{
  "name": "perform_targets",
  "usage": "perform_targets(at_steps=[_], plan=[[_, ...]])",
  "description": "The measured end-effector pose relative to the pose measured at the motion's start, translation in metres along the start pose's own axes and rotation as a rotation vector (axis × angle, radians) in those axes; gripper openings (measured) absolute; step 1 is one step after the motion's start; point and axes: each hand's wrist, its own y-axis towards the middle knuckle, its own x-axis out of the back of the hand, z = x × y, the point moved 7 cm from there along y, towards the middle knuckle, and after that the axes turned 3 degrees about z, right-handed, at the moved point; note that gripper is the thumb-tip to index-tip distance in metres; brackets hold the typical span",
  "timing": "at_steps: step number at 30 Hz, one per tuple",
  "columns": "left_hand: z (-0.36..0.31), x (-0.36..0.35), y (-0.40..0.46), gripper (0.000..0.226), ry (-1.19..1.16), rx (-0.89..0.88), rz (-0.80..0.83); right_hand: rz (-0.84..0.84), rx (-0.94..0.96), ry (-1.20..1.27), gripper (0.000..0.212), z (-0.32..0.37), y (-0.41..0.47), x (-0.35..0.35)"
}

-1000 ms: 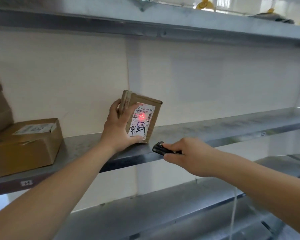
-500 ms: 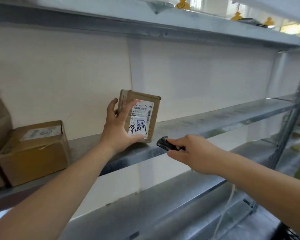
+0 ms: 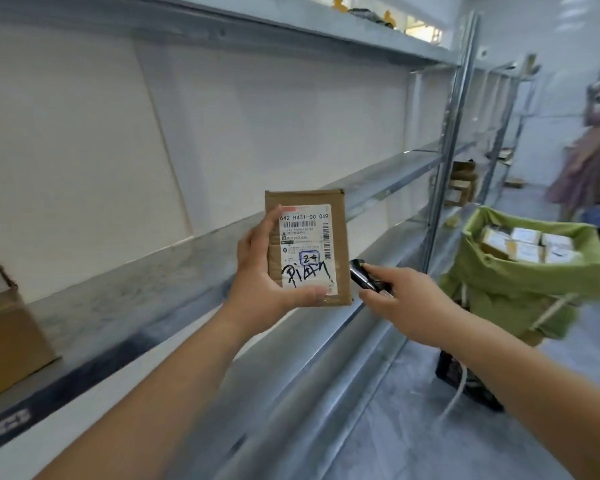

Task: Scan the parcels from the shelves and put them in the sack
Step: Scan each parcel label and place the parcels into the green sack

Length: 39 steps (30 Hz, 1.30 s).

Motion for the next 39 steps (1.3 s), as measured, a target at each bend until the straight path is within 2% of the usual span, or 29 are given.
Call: perform_targets(at_steps=[8, 13, 16, 21, 28, 32, 39], plan=[[0.008, -0.135, -0.024, 0.123, -0.138, 0.117, 0.261, -0.091, -0.228, 0.049, 0.041, -0.122, -0.076, 0.016], [0.018, -0.223, -0.039, 0.124, -0.184, 0.202, 0.367, -0.128, -0.304, 0.030, 0.058, -0.204, -0.117, 0.021], [0.025, -0.275, -0.045, 0.125, -0.215, 0.249, 0.417, -0.102, -0.365, -0.003, 0.059, -0.252, -0.130, 0.027], [0.040, -0.354, -0.043, 0.127, -0.233, 0.346, 0.466, -0.177, -0.485, -0.012, 0.062, -0.328, -0.144, 0.042], [0.066, -0.444, -0.041, 0.129, -0.175, 0.456, 0.521, -0.165, -0.592, 0.029, 0.068, -0.413, -0.142, 0.064], [0.074, -0.485, -0.029, 0.127, -0.105, 0.454, 0.552, -0.131, -0.642, 0.024, 0.068, -0.447, -0.128, 0.076], [0.106, -0.545, 0.037, 0.127, -0.121, 0.440, 0.591, -0.110, -0.706, 0.020, 0.070, -0.496, -0.079, 0.090]])
